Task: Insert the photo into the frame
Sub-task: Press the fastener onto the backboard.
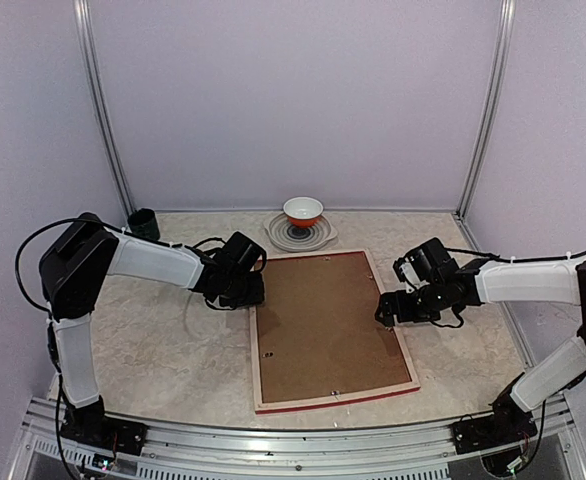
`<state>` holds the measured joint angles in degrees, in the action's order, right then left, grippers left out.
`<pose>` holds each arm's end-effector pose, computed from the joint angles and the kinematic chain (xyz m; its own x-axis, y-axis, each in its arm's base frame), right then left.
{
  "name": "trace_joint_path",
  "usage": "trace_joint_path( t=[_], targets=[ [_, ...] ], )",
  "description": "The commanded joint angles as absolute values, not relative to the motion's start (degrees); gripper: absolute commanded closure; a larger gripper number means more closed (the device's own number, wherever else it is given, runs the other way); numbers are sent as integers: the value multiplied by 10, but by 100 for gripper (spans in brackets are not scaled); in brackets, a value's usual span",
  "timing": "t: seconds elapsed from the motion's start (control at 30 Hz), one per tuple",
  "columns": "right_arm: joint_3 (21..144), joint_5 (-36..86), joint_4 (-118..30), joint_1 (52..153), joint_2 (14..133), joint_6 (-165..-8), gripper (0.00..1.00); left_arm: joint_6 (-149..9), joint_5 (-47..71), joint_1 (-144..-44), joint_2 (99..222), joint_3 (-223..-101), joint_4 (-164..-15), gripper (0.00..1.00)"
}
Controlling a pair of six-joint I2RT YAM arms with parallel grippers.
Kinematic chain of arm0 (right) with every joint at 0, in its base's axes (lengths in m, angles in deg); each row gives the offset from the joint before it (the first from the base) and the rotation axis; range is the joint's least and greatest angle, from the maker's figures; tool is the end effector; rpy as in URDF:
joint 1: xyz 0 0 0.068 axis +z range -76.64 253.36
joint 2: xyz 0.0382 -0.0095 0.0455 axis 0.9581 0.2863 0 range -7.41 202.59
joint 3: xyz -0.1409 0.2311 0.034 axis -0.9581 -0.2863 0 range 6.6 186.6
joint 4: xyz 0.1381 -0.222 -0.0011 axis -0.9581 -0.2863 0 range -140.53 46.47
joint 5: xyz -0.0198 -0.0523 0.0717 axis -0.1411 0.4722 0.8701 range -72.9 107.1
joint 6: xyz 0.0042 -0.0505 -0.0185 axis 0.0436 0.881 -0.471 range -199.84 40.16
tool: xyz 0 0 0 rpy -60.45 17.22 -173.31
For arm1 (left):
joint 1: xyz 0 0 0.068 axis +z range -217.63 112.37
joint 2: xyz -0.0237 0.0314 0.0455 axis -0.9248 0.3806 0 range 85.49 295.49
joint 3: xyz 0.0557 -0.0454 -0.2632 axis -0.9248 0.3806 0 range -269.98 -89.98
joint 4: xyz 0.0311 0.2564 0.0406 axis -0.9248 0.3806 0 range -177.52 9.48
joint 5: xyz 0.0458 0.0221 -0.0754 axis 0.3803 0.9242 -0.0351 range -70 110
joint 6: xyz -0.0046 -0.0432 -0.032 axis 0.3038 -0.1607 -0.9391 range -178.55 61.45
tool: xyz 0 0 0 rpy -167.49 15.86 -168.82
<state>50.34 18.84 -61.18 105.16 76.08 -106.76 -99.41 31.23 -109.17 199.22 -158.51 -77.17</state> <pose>0.2339 0.1462 0.1729 -0.8831 -0.0152 -0.4689 -0.1579 0.9508 0.2667 0.3062 -0.2621 0.1337 -0.8385 -0.1144 -0.5328 0.0259 0.9682 -0.2487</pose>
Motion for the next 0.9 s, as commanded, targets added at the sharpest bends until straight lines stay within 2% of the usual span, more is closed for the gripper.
trace_joint_path(
  t=[0.0, 0.17, 0.77, 0.87],
  targets=[
    [493, 192, -598, 1047, 767, -1071, 4, -992, 323, -1085, 2001, -1566, -730, 87],
    [493, 193, -598, 1047, 766, -1071, 4, -992, 325, -1083, 2001, -1566, -727, 100],
    [500, 203, -596, 1047, 781, -1070, 4, -981, 364, -1081, 1979, -1558, -736, 99],
    [502, 201, -598, 1047, 782, -1070, 3, -976, 367, -1081, 1967, -1558, -745, 68]
  ],
)
